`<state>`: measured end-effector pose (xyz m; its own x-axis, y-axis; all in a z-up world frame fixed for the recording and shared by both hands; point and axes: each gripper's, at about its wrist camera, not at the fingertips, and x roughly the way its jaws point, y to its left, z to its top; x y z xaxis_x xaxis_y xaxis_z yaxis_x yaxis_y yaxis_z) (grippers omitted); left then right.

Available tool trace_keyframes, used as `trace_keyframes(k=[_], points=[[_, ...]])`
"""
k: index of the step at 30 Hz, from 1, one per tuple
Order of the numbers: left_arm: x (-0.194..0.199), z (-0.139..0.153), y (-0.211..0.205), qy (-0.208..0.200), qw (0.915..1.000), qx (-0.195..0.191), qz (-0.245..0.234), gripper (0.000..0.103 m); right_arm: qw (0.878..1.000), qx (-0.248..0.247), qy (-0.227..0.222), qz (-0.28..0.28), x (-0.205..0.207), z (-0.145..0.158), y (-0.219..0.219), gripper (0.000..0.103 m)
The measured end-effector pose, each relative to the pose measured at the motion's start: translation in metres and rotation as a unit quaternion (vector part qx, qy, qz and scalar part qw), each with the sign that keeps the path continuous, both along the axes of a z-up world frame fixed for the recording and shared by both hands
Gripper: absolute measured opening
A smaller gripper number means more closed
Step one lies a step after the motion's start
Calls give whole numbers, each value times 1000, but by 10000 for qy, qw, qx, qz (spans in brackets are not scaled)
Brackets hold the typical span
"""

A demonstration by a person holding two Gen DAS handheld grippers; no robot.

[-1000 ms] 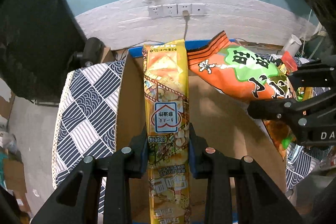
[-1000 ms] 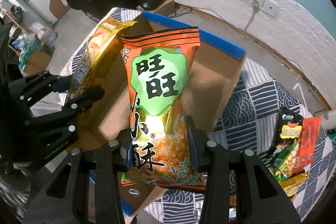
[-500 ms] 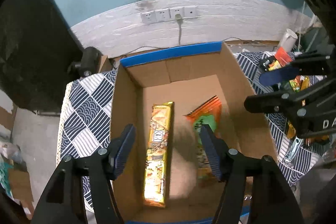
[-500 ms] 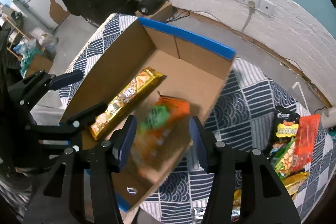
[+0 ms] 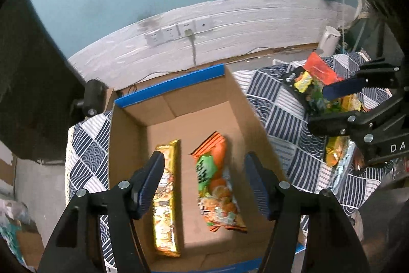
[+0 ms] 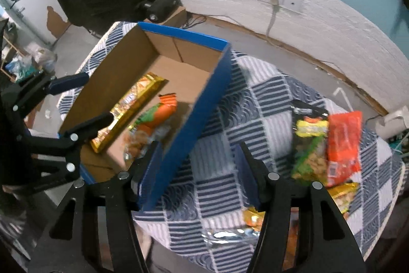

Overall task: Organize snacks
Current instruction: 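Open both tools to drop the packets into the box, then move both tools back over the remaining snack pile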

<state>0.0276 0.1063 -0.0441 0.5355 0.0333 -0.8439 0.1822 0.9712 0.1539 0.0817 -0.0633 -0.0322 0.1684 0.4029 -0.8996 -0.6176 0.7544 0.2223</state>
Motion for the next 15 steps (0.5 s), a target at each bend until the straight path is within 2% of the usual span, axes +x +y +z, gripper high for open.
trace_keyframes(k=[3,10,15], points=[[-3,1,-12,1,9999,42,-150,67,9998,-60,-199,-67,-5,4,-18,67],[-9,5,-42,-8,9988,106,-488,67,9990,0,-271,-361,-10,13,-64,67],[-9,9,-60,-25,9977,64,-675,72,9977,-79,-401,-549,-17,18,-92,68]])
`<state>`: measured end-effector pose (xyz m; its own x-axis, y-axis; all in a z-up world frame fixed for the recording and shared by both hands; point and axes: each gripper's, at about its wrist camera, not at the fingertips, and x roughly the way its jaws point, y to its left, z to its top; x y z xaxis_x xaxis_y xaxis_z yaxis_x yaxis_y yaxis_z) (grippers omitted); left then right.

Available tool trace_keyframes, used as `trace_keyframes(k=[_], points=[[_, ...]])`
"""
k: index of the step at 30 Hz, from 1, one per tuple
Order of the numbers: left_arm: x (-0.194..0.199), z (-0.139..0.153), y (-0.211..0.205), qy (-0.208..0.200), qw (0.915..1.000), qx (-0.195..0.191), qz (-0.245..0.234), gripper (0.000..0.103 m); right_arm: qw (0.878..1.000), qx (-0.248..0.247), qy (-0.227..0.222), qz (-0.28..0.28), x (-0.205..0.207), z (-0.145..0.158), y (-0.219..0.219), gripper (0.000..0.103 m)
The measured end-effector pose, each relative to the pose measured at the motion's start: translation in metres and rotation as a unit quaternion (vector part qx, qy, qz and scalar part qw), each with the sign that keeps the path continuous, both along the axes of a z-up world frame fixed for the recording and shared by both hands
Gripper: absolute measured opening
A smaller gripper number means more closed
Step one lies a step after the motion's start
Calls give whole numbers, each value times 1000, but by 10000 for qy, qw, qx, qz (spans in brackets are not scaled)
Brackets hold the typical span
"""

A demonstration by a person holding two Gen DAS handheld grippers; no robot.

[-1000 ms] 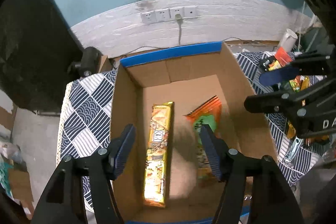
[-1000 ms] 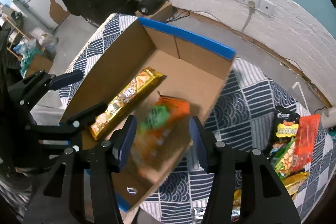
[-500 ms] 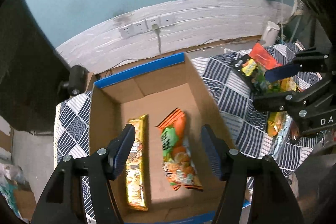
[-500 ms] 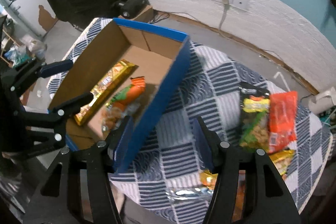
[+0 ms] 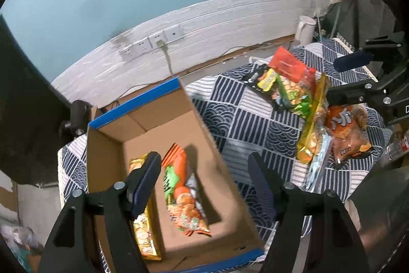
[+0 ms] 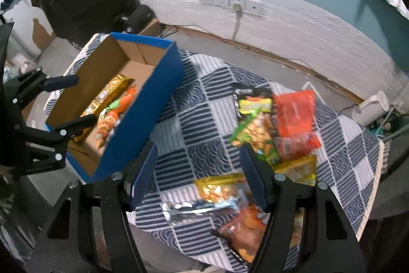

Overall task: Organize snacks
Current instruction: 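Move both tools back over the remaining snack pile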

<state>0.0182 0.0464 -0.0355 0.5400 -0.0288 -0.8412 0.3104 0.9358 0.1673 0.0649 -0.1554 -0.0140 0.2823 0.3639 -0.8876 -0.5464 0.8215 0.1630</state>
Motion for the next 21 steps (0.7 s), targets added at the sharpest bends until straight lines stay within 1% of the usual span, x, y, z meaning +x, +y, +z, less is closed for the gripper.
trace_keyframes(k=[4,8,11,14,17,21], points=[[0,0,-15,51,9999,-65,-141,72,9999,40,14,-154,-5,1,-23,70],[0,-2,-33,124,9994,-128,-286,77,9995,72,-13,-298,-10,1,-48,72],[-3,-5,-49,149,9988,-89,-454,77,9989,67,-65,-468,-11,1,-67,74],[-4,-9,-63,199,9980,-61,-590,80,9975,84,-17,-697,-11,-4,-90,74],[-5,-15,-79,297,9969,-64,-722,80,9957,81,54,-923,-8,-9,-109,74],[-7,-24,-101,396,9947,35,-944,80,9931,5,70,-1171,-6,-17,-135,74]])
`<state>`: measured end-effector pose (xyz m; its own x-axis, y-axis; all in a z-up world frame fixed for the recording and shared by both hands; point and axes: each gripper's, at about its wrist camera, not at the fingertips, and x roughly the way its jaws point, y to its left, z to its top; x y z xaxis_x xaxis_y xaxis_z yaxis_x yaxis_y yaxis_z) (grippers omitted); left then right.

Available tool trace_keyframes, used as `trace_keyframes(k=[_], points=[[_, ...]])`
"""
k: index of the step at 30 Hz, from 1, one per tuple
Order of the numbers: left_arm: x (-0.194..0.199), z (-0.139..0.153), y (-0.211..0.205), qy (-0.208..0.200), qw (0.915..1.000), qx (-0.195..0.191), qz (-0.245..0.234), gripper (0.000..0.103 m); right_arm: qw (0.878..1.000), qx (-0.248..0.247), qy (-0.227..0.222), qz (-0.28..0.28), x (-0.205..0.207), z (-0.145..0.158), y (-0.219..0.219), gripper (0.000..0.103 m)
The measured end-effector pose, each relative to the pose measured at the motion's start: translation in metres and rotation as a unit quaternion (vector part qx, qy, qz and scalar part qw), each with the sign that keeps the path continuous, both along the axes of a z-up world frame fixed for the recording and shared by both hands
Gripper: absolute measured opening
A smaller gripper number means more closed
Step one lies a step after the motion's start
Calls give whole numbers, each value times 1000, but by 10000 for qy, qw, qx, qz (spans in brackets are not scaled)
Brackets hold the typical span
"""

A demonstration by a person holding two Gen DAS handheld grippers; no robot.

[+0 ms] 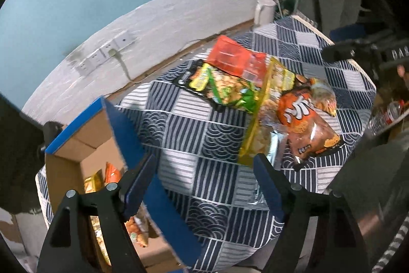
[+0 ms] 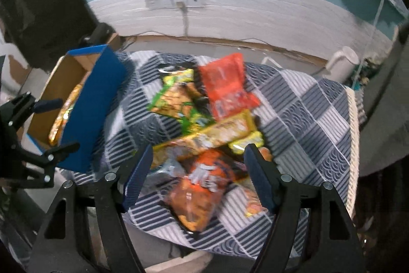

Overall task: Organize snacks
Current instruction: 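Move both tools back over the remaining snack pile, then grasp the silver foil bar with left tool while right tool grasps the striped biscuit bag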

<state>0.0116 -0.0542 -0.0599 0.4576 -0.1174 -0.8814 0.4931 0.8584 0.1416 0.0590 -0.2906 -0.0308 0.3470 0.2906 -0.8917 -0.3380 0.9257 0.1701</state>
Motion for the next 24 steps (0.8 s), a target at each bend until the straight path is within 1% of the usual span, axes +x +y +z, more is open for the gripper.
trace_keyframes(k=[5,8,10,12,17,22,24], points=[[-1,-12,-23,74,9997,56,-223,80,9995,-82,143,-261,1,-17,-30,74],[-1,-21,-35,142,9992,127,-347,80,9986,-244,253,-387,2,-33,-46,74],[-2,-28,-42,201,9989,135,-410,80,9980,-229,376,-447,3,-42,-55,74],[-1,-35,-48,260,9985,132,-459,80,9975,-198,511,-452,3,-50,-63,74],[0,-51,-56,477,9976,48,-500,80,9959,-472,626,-459,1,-70,-75,74],[2,-71,-63,805,9956,-99,-464,80,9952,-559,739,-298,-1,-85,-75,74],[2,-80,-65,882,9949,-75,-485,80,9950,-565,793,-227,-2,-90,-75,74]])
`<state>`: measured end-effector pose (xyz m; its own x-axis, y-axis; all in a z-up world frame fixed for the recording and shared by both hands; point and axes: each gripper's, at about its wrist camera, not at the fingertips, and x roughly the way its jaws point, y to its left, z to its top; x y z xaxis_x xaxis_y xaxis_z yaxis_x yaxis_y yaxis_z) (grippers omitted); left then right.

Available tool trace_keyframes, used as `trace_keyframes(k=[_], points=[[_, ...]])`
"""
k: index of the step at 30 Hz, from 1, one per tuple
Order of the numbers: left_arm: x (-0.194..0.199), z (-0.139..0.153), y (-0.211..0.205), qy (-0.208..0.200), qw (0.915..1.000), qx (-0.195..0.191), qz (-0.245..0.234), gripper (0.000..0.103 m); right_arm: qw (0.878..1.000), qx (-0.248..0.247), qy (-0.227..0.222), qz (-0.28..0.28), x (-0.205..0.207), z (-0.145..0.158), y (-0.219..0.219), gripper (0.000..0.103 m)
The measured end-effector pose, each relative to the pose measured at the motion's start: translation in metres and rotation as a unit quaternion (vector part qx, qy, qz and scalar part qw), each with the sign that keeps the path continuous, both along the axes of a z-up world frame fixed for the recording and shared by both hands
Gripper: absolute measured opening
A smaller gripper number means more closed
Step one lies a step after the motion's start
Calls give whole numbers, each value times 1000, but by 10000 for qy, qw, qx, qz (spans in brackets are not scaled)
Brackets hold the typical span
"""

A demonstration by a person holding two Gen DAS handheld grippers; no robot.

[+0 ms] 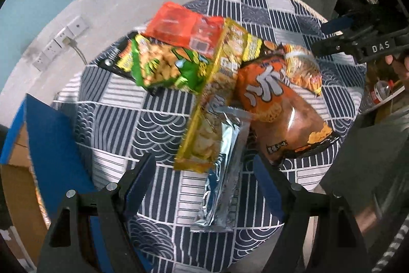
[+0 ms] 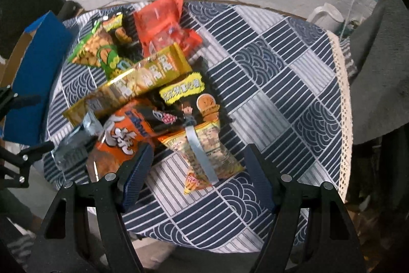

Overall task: Organize snacks
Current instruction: 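Grasp the silver foil bar with left tool while right tool grasps the striped biscuit bag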

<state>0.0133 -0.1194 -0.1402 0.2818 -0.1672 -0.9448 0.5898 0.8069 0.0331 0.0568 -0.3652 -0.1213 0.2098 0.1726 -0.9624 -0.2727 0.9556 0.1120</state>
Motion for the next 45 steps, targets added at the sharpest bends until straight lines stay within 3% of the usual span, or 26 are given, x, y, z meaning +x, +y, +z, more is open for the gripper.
trace_keyframes(k=[4,10,24,26,27,29,34,45], points=[[0,-20,-6,86,9996,259,-83,80,9997,-27,170,145,1,-17,3,74],[1,-37,-8,387,9991,192,1,80,9987,-200,309,361,2,-41,7,74],[9,-62,-21,537,9982,255,75,80,9968,-220,639,429,20,-97,2,72],[12,-62,-21,546,9982,229,109,69,9968,-230,621,443,21,-97,2,64],[12,-63,-19,581,9980,221,147,62,9970,-215,617,414,18,-97,3,54],[15,-67,-16,750,9967,205,214,39,9972,-189,644,326,19,-95,2,45],[14,-59,-11,671,9976,96,161,30,9975,-173,659,163,15,-85,-1,39],[-6,-19,-5,316,9995,4,64,29,9995,-145,265,44,1,-38,-12,39]])
